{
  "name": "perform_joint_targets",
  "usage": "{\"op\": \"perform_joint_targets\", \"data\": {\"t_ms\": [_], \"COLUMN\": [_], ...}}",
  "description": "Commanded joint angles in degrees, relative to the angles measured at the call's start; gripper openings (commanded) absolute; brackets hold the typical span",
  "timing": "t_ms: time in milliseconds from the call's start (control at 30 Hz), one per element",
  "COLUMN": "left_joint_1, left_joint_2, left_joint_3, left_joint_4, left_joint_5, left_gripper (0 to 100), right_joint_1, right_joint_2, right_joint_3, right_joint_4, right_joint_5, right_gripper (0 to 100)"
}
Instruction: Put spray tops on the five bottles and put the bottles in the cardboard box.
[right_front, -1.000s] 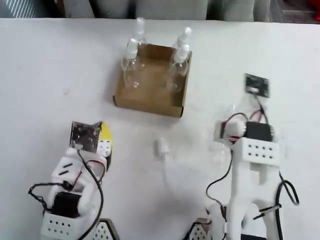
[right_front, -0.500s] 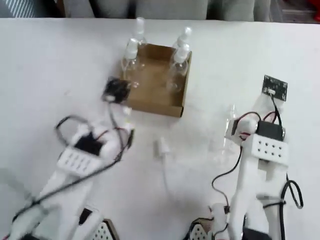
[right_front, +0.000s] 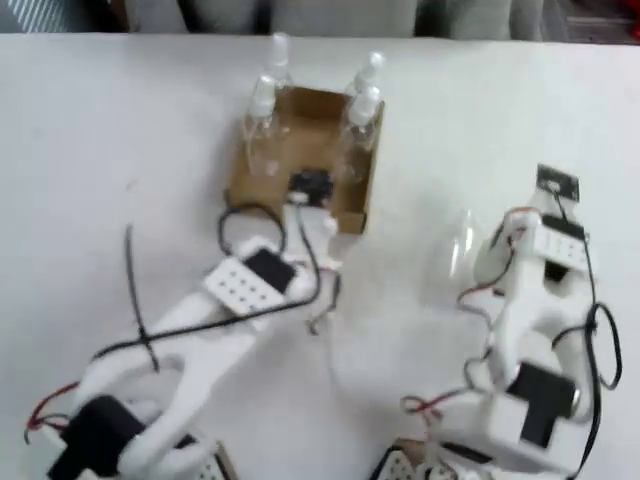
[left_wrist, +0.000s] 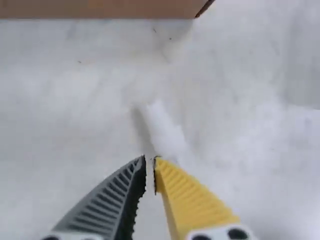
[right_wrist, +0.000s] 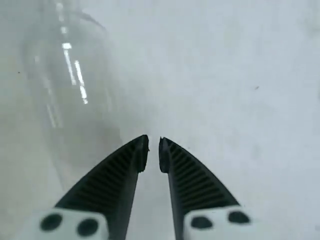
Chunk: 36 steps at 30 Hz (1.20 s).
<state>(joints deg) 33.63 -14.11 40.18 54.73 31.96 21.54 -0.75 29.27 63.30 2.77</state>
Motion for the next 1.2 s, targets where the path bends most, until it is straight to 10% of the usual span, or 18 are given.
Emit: {"op": "perform_joint_targets", "data": {"t_ms": [0, 1167], "left_joint_1": [0.9, -2.3], "left_joint_2": [2.4, 18.5], "left_joint_3": [-5.6, -19.6], "left_joint_4": [0.9, 12.7], "left_joint_5": [2.5, 4.7], "left_gripper": [18, 19], "right_joint_1": [1.5, 0.6], "right_joint_2": [4.4, 7.3], "right_joint_3": [-6.9, -9.2], "right_joint_4": [1.2, 2.6], "right_joint_5": [0.6, 1.0], "right_gripper": [1.7, 1.7]}}
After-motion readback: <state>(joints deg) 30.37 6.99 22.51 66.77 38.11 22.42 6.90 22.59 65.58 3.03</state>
